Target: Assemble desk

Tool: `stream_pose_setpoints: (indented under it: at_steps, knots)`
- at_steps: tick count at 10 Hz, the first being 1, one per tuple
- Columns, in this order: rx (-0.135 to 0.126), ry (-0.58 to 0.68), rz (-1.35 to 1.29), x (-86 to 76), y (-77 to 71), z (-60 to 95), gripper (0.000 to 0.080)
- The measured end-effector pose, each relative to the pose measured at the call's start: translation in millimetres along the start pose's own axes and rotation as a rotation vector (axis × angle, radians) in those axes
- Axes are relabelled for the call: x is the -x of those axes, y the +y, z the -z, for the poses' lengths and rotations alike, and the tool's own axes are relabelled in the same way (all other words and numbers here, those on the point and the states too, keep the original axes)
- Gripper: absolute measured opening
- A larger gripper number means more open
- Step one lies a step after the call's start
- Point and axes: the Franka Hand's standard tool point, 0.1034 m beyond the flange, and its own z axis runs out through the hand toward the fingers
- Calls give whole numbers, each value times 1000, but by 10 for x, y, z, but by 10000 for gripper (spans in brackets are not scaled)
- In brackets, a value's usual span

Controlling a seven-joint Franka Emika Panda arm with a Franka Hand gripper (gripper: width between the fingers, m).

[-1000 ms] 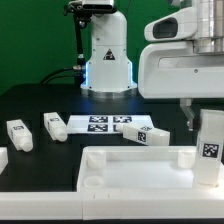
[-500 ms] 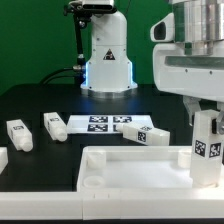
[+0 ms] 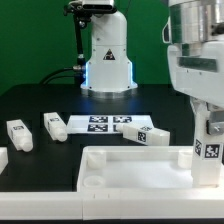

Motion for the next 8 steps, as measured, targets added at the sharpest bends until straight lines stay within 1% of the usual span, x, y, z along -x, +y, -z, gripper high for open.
stream_pose_setpoints:
  at_steps: [2,3,4,5,6,7,8]
  knots:
    - [2,-3,47,8,1,-1,291]
    - [4,0,70,5,8,-11,458]
    - [12,8,305,5,16,-18,579]
    - [30,0,466,26,20,-9,579]
    - [43,-13,652,60,18,8,635]
    - [43,-19,778,87,25,6,645]
    - [43,-18,819,75,26,-1,645]
